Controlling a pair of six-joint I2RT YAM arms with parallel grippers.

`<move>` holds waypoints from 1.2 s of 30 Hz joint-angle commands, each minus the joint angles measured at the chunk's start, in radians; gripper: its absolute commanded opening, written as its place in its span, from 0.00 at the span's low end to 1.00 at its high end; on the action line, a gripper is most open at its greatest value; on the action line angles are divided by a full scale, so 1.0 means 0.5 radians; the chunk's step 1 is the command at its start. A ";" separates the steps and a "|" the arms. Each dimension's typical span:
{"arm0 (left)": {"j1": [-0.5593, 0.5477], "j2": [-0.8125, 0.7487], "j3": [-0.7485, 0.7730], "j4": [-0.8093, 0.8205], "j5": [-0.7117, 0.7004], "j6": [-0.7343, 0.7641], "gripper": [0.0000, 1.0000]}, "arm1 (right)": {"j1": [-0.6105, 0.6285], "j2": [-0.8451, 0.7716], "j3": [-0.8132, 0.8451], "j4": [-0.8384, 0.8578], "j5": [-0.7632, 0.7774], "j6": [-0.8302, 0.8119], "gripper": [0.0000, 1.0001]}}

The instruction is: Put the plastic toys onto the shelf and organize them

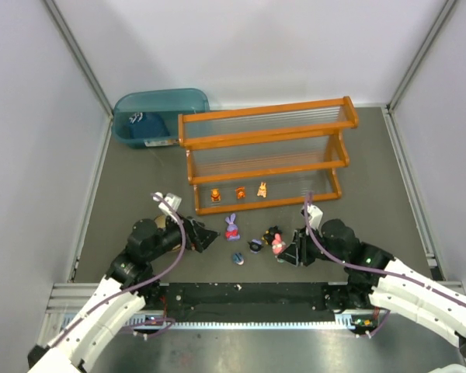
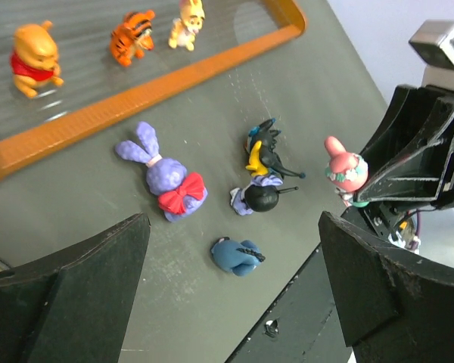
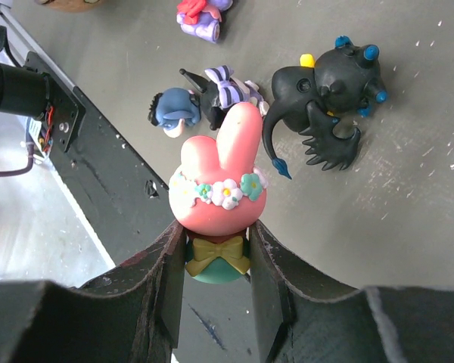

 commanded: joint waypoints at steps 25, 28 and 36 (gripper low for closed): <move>-1.094 0.679 -0.067 1.215 -0.749 -0.243 0.98 | 0.125 -0.128 -0.060 0.271 -0.190 0.001 0.00; -1.143 0.771 -0.082 1.323 -0.762 -0.264 0.98 | 0.131 -0.131 -0.070 0.271 -0.193 -0.002 0.00; -1.174 0.817 -0.030 1.299 -0.759 -0.258 0.98 | 0.134 -0.131 -0.103 0.317 -0.208 0.029 0.00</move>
